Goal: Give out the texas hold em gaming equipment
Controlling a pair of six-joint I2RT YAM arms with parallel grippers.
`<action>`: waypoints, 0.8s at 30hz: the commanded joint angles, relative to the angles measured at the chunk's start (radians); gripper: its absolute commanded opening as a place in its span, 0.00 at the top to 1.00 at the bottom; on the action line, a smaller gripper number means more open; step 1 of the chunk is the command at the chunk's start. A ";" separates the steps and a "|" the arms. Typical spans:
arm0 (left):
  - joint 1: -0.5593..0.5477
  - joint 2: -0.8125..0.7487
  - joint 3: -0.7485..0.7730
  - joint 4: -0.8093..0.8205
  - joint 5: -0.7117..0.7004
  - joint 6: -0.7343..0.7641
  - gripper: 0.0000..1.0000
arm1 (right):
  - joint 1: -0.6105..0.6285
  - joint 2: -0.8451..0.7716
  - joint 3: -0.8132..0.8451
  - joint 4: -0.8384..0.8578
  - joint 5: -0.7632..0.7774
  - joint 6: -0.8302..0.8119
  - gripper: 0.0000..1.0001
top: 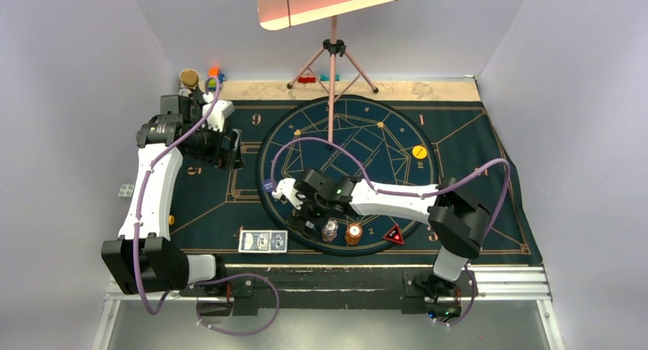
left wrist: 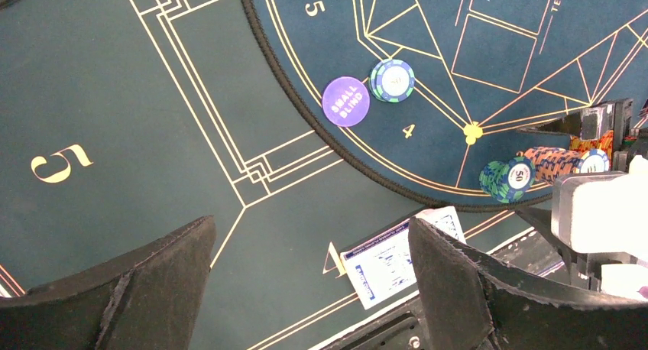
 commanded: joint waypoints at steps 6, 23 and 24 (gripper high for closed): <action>0.007 -0.030 0.028 0.000 0.004 0.029 0.00 | 0.016 0.012 -0.001 0.002 -0.036 -0.009 0.18; 0.007 -0.043 0.016 0.003 -0.007 0.041 0.00 | 0.019 0.006 -0.011 0.029 -0.006 -0.005 0.45; 0.007 -0.044 0.016 0.005 -0.007 0.041 0.00 | 0.019 0.001 -0.011 0.029 -0.005 -0.005 0.47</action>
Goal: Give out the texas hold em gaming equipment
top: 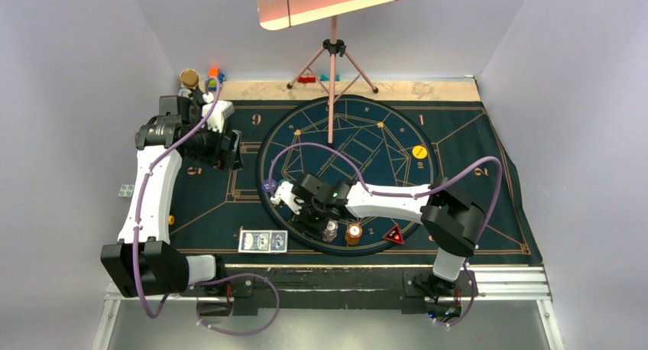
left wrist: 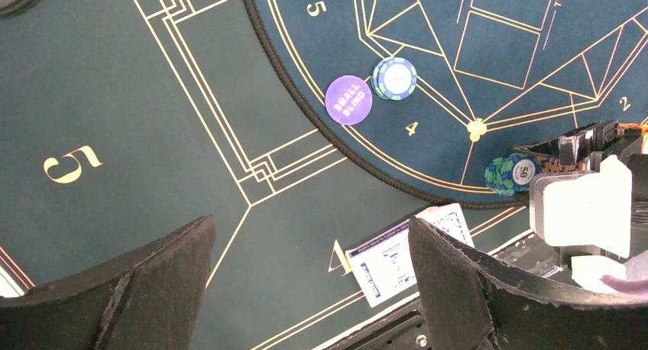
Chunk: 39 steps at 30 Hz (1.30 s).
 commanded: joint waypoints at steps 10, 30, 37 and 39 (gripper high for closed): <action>0.007 -0.030 0.009 0.013 -0.008 0.029 0.00 | 0.004 -0.114 -0.016 0.046 0.003 -0.005 0.81; 0.007 -0.015 0.023 0.001 0.003 0.030 0.00 | -0.467 -0.151 0.059 0.051 0.381 0.232 1.00; 0.007 -0.014 0.030 -0.007 0.000 0.037 0.00 | -0.688 -0.008 0.121 0.067 0.458 0.327 1.00; 0.008 -0.012 0.030 -0.008 0.001 0.037 0.00 | -0.730 0.043 0.153 0.067 0.469 0.336 1.00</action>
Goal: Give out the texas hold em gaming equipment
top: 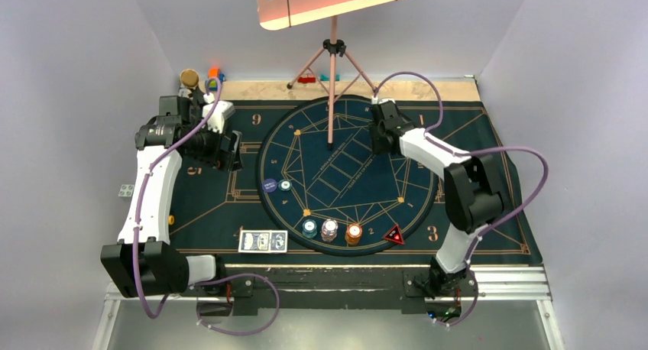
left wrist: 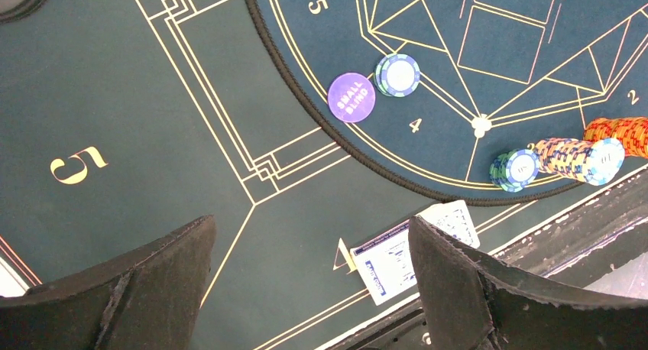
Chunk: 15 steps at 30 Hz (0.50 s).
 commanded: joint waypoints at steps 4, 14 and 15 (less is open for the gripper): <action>0.007 -0.001 0.033 -0.011 0.010 0.019 0.00 | -0.116 0.161 0.138 0.025 0.034 0.081 1.00; 0.008 -0.001 0.027 -0.018 0.011 0.032 0.00 | -0.132 0.250 0.240 -0.040 0.057 0.129 0.55; 0.007 0.000 0.024 -0.018 0.012 0.033 0.00 | -0.132 0.255 0.240 -0.042 0.052 0.131 0.43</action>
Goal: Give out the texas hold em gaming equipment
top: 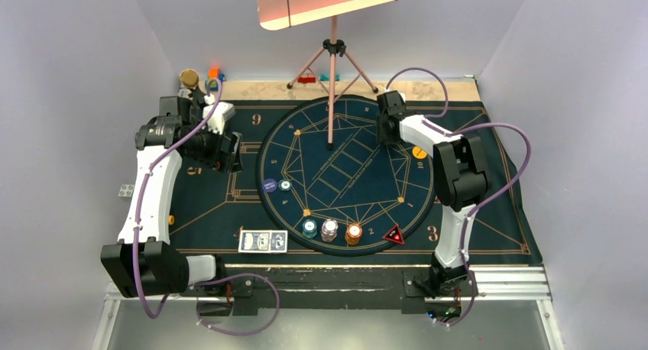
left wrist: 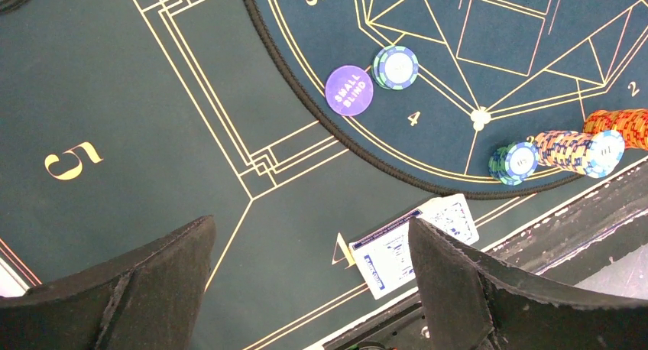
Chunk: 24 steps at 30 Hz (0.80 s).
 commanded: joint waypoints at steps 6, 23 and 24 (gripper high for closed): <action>0.007 -0.009 0.015 -0.003 0.013 0.030 0.00 | 0.003 -0.020 0.052 -0.033 -0.001 0.048 0.19; 0.008 -0.024 0.015 0.004 0.011 0.011 0.00 | 0.585 -0.405 -0.230 0.008 -0.311 -0.121 0.05; 0.007 -0.021 0.020 0.002 0.013 0.009 0.00 | 0.606 -0.403 -0.229 0.006 -0.335 -0.140 0.05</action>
